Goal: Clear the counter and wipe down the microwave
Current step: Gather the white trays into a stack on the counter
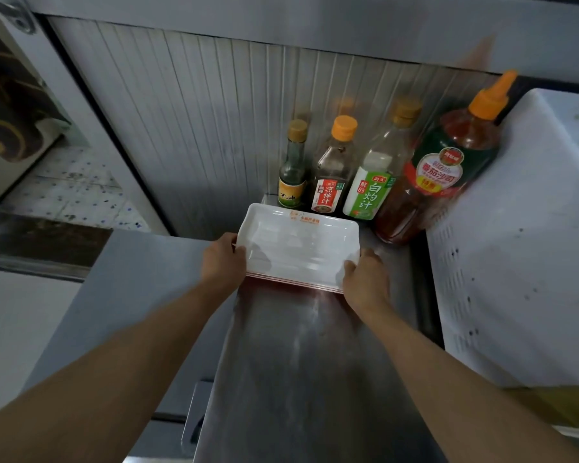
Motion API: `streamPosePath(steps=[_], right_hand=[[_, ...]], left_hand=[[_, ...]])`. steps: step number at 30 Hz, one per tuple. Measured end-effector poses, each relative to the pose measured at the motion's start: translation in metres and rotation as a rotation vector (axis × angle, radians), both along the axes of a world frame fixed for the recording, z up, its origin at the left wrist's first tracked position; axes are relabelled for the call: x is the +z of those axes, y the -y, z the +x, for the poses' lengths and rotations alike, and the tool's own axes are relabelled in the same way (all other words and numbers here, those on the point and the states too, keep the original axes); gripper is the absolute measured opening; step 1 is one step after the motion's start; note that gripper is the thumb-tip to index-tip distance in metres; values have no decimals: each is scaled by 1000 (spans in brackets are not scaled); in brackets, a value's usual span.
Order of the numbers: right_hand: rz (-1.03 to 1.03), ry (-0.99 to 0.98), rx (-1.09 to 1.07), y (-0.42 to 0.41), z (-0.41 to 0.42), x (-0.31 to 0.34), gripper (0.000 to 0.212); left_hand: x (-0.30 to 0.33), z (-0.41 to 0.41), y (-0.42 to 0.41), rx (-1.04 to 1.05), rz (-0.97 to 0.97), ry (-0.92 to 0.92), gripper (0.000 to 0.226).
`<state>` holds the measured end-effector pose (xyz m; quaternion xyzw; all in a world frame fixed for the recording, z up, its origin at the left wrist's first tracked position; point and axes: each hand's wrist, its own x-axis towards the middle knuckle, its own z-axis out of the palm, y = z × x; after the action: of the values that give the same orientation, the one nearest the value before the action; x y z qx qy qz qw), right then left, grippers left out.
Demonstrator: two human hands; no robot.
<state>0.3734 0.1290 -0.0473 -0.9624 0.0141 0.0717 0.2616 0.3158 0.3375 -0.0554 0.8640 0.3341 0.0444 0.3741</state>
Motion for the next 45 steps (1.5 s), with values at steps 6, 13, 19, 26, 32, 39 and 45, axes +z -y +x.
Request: streamPosePath(steps=[6,13,19,26,32,39,45], right_hand=[[16,-52,26,1,-2,4,38],[24,-90,96,14,-28,26,49],[-77,-100,260,28,-75,49,51],[-97,-99,349,62,-132,71,51],[-84,-46,407,115,-170,89,52],[-61,16,406,199,-218,98,61],[-115,7,338,299,-258,88,64]], left_hand=[[1,-2,-1,-37,6,-42,31],[28,-15,6,-100,28,-123,39],[63,-36,32,-224,176,-175,55],[81,-93,95,-471,313,-260,62],[98,-132,147,-519,362,-261,65],[114,-184,232,-538,363,-244,70],[113,-224,326,-588,333,-257,69]])
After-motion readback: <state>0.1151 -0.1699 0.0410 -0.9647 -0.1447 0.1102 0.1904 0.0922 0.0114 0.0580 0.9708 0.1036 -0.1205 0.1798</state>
